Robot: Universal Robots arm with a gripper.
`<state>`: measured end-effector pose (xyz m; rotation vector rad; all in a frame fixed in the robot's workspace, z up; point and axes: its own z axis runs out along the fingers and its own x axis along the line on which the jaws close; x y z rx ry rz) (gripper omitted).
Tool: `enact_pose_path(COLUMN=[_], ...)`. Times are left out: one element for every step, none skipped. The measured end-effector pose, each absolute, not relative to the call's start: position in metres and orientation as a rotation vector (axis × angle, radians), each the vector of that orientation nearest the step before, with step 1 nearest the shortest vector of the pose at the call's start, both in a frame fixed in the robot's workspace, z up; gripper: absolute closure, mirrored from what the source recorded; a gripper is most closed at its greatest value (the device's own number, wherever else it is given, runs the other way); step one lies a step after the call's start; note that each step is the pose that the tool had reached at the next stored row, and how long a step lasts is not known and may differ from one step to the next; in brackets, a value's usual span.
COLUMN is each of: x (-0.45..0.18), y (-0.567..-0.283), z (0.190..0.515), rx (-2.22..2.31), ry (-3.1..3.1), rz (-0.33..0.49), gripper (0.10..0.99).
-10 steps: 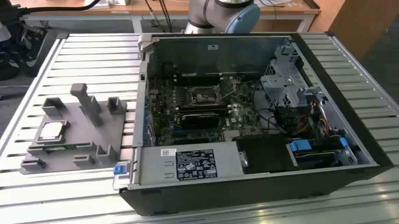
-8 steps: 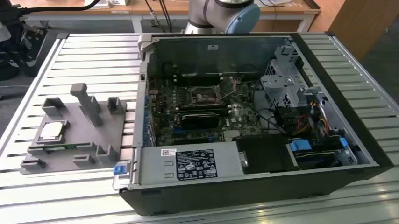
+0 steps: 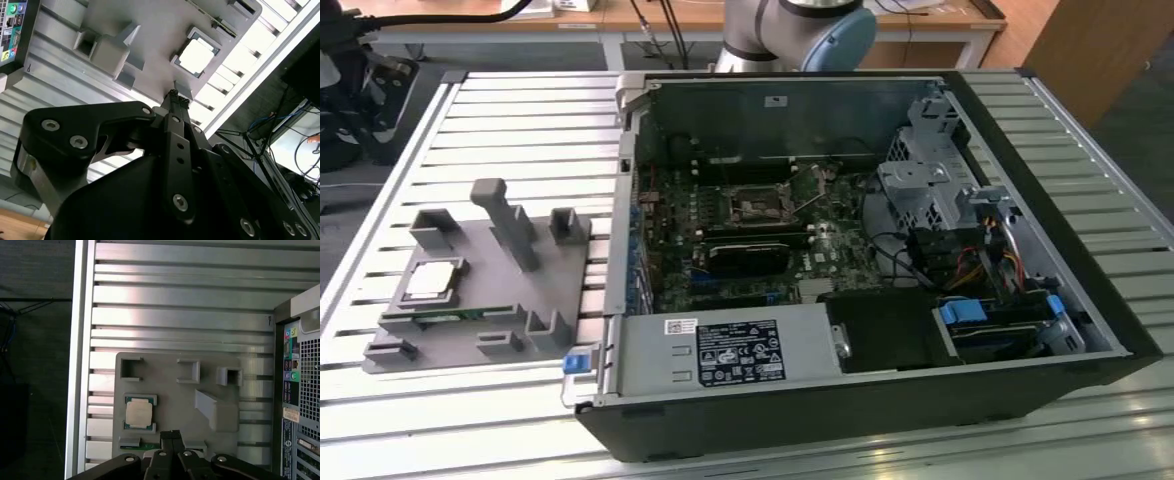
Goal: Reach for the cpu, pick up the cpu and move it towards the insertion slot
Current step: 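Pick up the cpu and move it towards the insertion slot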
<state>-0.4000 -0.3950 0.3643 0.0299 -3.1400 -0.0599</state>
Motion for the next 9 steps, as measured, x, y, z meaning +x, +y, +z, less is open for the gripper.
enact_pose_path(x=[-0.403, -0.407, -0.41, -0.413, -0.415, -0.416, -0.416, -0.416, -0.416], y=[-0.396, -0.396, -0.397, -0.399, -0.4, -0.402, -0.404, -0.405, -0.407], z=[0.364, 0.364, 0.364, 0.364, 0.364, 0.363, 0.363, 0.362, 0.361], rx=[0.03, 0.03, 0.031, 0.031, 0.032, 0.033, 0.036, 0.038, 0.04], ry=[-3.14, -3.14, -3.14, -3.14, -3.14, -3.14, -3.14, -3.14, -3.14], rz=[-0.06, -0.06, -0.06, -0.06, -0.06, -0.06, -0.06, -0.06, -0.06], gripper=[0.98, 0.98, 0.98, 0.98, 0.98, 0.98, 0.98, 0.98, 0.973])
